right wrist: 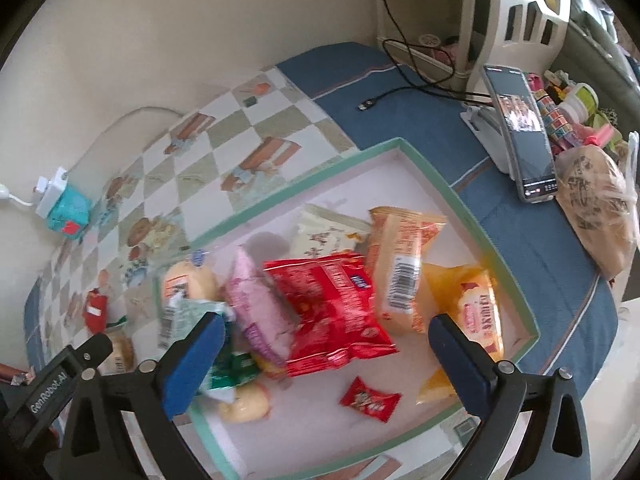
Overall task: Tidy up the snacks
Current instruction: 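Move the right tool to the round biscuit pack while the left approaches the red box, then close the right gripper on the biscuit pack while the left grasps the red box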
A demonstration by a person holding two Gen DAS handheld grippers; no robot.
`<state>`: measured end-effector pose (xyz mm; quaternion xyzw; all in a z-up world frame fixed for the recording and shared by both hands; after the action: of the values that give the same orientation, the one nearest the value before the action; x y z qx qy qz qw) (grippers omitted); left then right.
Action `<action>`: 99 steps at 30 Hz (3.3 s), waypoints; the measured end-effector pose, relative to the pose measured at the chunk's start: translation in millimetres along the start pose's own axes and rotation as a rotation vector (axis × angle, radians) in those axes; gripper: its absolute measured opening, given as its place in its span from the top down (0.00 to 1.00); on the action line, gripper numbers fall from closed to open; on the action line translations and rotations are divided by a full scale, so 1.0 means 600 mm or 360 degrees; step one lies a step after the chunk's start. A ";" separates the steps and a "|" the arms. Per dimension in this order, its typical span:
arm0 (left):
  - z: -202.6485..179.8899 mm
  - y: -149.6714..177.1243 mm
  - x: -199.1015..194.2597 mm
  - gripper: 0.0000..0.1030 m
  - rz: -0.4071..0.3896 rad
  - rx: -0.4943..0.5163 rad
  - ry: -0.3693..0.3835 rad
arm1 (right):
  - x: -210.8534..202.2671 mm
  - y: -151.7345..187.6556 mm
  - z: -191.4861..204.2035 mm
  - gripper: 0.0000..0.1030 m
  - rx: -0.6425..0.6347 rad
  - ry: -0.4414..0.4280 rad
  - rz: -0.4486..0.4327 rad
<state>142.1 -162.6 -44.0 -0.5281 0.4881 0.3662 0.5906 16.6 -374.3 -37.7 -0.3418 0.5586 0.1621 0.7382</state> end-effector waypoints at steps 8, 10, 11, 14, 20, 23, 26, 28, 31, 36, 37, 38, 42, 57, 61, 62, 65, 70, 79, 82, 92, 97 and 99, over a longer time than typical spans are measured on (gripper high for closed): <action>0.085 -0.014 -0.024 0.04 -0.0058 -0.0059 -0.0095 | -0.010 0.022 0.067 0.00 -0.0130 -0.0029 0.0001; 0.112 -0.015 -0.023 0.04 -0.0055 -0.0086 -0.0133 | -0.013 0.028 0.087 0.00 -0.0170 -0.0032 -0.0006; 0.126 -0.015 -0.022 0.04 -0.0051 -0.0103 -0.0148 | -0.013 0.032 0.099 0.00 -0.0194 -0.0034 -0.0007; 0.167 -0.014 -0.020 0.04 -0.0034 -0.0153 -0.0172 | -0.012 0.044 0.130 0.00 -0.0256 -0.0044 0.0000; 0.250 -0.014 -0.025 0.04 -0.0031 -0.0289 -0.0199 | -0.013 0.070 0.189 0.00 -0.0373 -0.0044 0.0001; 0.284 -0.012 -0.026 0.04 -0.0029 -0.0341 -0.0211 | -0.012 0.084 0.219 0.00 -0.0423 -0.0057 0.0003; 0.314 -0.009 -0.022 0.04 -0.0013 -0.0389 -0.0216 | -0.012 0.095 0.246 0.00 -0.0471 -0.0082 -0.0004; 0.329 -0.008 -0.017 0.04 0.0001 -0.0416 -0.0223 | -0.013 0.104 0.271 0.00 -0.0522 -0.0117 -0.0019; 0.344 -0.004 0.001 0.04 0.0040 -0.0447 -0.0229 | -0.003 0.123 0.308 0.00 -0.0610 -0.0177 -0.0009; 0.349 0.000 0.035 0.04 0.0115 -0.0460 -0.0193 | 0.024 0.153 0.360 0.00 -0.0744 -0.0211 -0.0008; 0.349 0.000 0.039 0.04 0.0119 -0.0460 -0.0188 | 0.035 0.157 0.368 0.00 -0.0761 -0.0208 0.0004; 0.349 -0.001 0.046 0.04 0.0125 -0.0463 -0.0183 | 0.042 0.160 0.371 0.00 -0.0771 -0.0210 0.0012; 0.349 -0.005 0.067 0.04 0.0151 -0.0484 -0.0157 | 0.070 0.162 0.390 0.05 -0.0801 -0.0198 0.0020; 0.359 -0.030 0.136 0.04 0.0194 -0.0566 -0.0073 | 0.168 0.167 0.442 0.26 -0.0889 -0.0184 0.0048; 0.366 -0.035 0.143 0.04 0.0191 -0.0597 -0.0034 | 0.169 0.164 0.440 0.45 -0.0909 -0.0150 0.0003; 0.366 -0.035 0.144 0.04 0.0192 -0.0604 -0.0020 | 0.168 0.162 0.437 0.47 -0.0906 -0.0161 0.0001; 0.363 -0.035 0.148 0.04 0.0198 -0.0617 0.0013 | 0.169 0.157 0.426 0.48 -0.0892 -0.0170 -0.0006; 0.346 -0.040 0.150 0.04 0.0186 -0.0616 0.0069 | 0.168 0.144 0.405 0.48 -0.0850 -0.0161 0.0002; 0.293 -0.066 0.142 0.04 0.0127 -0.0583 0.0241 | 0.119 0.107 0.380 0.49 -0.0771 -0.0242 -0.0083; 0.271 -0.083 0.130 0.04 0.0088 -0.0557 0.0271 | 0.092 0.090 0.372 0.49 -0.0750 -0.0276 -0.0139; 0.107 -0.157 0.136 0.04 0.0051 -0.0027 0.0217 | 0.013 0.014 0.294 0.49 -0.0554 -0.0317 -0.0339; 0.076 -0.160 0.171 0.05 0.0106 0.0046 0.0139 | 0.010 -0.010 0.252 0.49 -0.0478 -0.0311 -0.0349; 0.073 -0.165 0.184 0.05 0.0108 0.0036 0.0125 | 0.014 -0.014 0.242 0.49 -0.0462 -0.0311 -0.0341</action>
<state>272.6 -145.8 -125.5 -0.5185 0.5327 0.3593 0.5642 128.3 -281.9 -22.0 -0.4846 0.4157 0.1938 0.7448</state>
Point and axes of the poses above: each gripper's, at about its wrist camera, not at the fingertips, and x roughly the way its jaws point, z to its left, y to its underside, the point moved 5 cm from there along x, roughly the way its jaws point, and after that the axes turned 4 degrees about z, right-handed, at the moved point
